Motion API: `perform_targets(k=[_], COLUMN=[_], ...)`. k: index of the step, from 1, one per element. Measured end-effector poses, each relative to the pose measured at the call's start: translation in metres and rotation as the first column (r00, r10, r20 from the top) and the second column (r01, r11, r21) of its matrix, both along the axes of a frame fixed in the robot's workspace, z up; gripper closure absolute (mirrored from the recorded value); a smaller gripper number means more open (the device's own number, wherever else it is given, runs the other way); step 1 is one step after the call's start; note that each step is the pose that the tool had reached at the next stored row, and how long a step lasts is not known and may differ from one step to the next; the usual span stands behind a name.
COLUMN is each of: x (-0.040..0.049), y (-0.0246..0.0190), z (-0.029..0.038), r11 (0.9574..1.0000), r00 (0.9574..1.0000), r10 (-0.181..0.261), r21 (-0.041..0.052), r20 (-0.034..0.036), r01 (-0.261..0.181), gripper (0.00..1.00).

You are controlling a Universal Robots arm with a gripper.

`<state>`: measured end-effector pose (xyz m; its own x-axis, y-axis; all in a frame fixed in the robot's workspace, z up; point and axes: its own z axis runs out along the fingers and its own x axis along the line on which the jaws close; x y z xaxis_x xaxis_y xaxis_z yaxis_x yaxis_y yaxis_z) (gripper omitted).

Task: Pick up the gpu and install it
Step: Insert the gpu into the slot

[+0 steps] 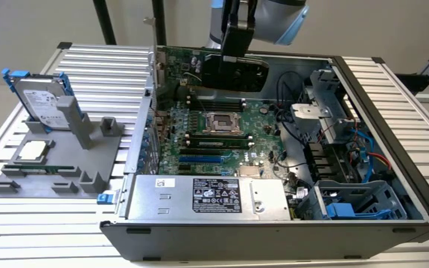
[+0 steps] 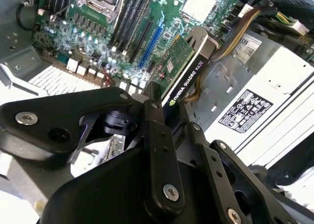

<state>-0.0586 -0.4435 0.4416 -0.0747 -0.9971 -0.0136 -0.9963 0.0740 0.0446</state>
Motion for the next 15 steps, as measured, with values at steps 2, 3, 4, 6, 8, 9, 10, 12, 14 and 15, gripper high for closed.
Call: perform_targets(k=[2,3,4,6,8,9,10,12,14,15], x=[0.0,0.0,0.0,0.0,0.0001,0.0003,0.0003,0.0004,0.0005,0.0006], y=[0.0,0.0,0.0,0.0,0.0,0.0,0.0,0.0,0.0,0.0], z=[-0.001,-0.0016,-0.0022,-0.0033,-0.0045,-0.0051,-0.0056,-0.0067,-0.0075,-0.008], r11=[1.0,1.0,1.0,1.0,1.0,1.0,0.9999,0.9997,0.9993,0.999], r00=[1.0,1.0,0.9999,0.9998,0.9995,0.9994,0.9993,0.9988,0.998,0.9975], r10=[0.0,0.0,0.0,0.0,0.003,0.007,0.011,0.023,0.038,0.045], r21=[0.0,-0.0001,-0.0001,-0.0001,-0.0001,-0.0001,-0.0001,-0.0001,-0.0004,-0.0006], r20=[0.0042,0.0086,0.013,0.022,0.0303,0.0333,0.0363,0.0435,0.0508,0.0545], r01=[0.0,0.0,0.0,0.0,-0.003,-0.007,-0.011,-0.023,-0.038,-0.045], gripper=[1.0,1.0,1.0,1.0,1.0,1.0,1.0,1.0,1.0,1.0])
